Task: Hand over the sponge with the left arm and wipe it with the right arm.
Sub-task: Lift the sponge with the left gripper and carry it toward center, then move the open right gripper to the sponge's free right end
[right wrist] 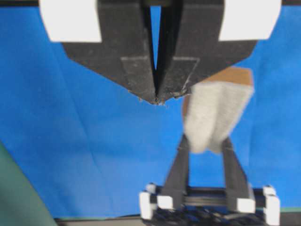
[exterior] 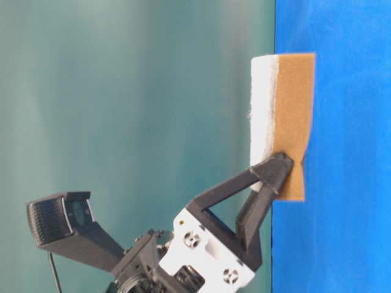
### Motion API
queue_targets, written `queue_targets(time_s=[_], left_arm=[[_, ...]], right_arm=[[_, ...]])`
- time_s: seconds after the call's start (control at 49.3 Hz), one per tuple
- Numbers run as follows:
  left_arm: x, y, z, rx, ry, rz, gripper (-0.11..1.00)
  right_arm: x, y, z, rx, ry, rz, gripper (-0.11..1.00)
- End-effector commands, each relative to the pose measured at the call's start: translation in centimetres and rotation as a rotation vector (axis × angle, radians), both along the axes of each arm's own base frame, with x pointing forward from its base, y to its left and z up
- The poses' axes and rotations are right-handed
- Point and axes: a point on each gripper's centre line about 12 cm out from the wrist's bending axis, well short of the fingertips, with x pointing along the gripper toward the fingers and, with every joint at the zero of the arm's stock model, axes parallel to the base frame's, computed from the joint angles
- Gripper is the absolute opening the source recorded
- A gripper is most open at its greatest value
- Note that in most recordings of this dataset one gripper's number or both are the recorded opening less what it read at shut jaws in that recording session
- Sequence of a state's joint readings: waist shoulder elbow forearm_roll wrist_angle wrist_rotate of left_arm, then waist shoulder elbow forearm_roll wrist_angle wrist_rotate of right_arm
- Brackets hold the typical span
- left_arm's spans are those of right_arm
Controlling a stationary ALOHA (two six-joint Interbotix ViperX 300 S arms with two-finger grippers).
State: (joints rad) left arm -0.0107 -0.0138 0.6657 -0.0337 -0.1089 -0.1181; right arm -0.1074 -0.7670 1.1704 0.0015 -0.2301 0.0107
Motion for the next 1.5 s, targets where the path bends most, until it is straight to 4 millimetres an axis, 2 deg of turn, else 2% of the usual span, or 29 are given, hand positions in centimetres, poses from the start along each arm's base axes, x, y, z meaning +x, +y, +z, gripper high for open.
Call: queue_targets(time_s=[0.0,0.305,0.528,0.629,0.67,0.832,0.893,1.279,1.482], left_arm=[[0.0,-0.3,1.3,-0.006,-0.037,-0.004,0.4],[0.0,-0.4,1.3,-0.003,-0.037,-0.007,0.4],[0.0,-0.1,1.3,0.001,-0.037,-0.002,0.4],[0.0,0.1,1.3,0.002,-0.037,0.0,0.4],[0.0,0.1,1.3,0.004,-0.037,0.001,0.4],[0.0,0.1,1.3,0.004,-0.037,0.001,0.4],[0.0,0.2,1.3,0.004,-0.037,0.002,0.4],[-0.1,0.4,1.2,0.008,-0.035,0.005,0.4],[0.0,0.4,1.3,0.01,-0.037,0.003,0.4]], right_arm=[[0.3,-0.1,0.5,0.009,-0.013,-0.005,0.02],[1.5,0.5,1.3,0.061,-0.027,0.017,0.01],[4.1,2.4,2.0,0.09,-0.005,0.088,0.02],[5.4,2.9,1.6,0.121,0.025,0.099,0.02],[5.9,3.0,1.4,0.135,0.042,0.1,0.1],[7.8,3.4,0.3,0.153,0.104,0.103,0.59],[8.5,3.5,0.1,0.161,0.115,0.102,0.7],[12.7,3.6,-2.3,0.191,0.214,0.081,0.74],[13.9,3.3,-3.7,0.195,0.267,0.067,0.74]])
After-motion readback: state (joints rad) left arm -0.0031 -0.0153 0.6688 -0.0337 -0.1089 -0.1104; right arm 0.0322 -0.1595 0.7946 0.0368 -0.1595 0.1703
